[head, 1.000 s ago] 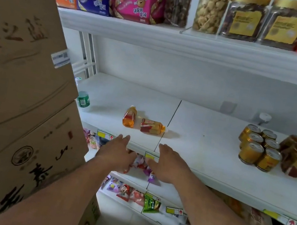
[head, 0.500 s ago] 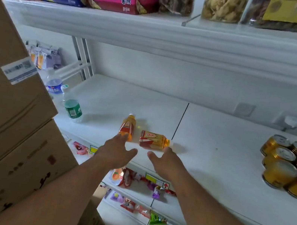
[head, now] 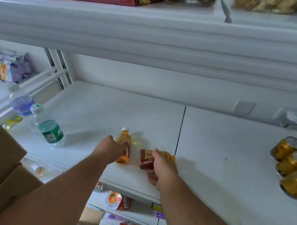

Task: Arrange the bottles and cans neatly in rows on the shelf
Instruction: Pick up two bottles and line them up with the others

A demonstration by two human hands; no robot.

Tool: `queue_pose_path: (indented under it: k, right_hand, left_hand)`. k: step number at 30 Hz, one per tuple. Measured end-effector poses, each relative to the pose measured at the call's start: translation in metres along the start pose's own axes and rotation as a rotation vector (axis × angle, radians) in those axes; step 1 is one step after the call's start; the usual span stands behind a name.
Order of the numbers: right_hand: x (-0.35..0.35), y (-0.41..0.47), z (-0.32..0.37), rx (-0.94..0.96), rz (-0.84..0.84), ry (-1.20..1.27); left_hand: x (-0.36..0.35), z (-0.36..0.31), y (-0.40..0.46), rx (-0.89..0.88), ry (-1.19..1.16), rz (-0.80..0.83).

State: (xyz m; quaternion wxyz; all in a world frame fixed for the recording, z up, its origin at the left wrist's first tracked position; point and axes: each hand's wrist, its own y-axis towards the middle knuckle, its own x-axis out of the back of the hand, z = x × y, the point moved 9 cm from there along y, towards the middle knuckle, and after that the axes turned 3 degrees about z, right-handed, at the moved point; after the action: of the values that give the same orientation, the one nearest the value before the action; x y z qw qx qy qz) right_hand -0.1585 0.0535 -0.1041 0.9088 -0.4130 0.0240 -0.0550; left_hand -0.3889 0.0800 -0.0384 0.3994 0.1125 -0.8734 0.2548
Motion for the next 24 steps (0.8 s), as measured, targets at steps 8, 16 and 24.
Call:
queue_pose_path:
  k: [8,16,24]
  right_hand:
    - [-0.002,0.022,0.012,0.074,-0.157,0.029]
    - [0.026,-0.006,0.054,0.343,-0.224,-0.153]
    - [0.091,-0.072,0.082,0.661,-0.192,-0.113]
  left_hand:
    - [-0.021,0.002,0.034,0.064,0.017,0.158]
    - [-0.015,-0.021,0.022,-0.187,-0.211,0.219]
    - [-0.029,-0.088,-0.051,-0.463,-0.334,0.386]
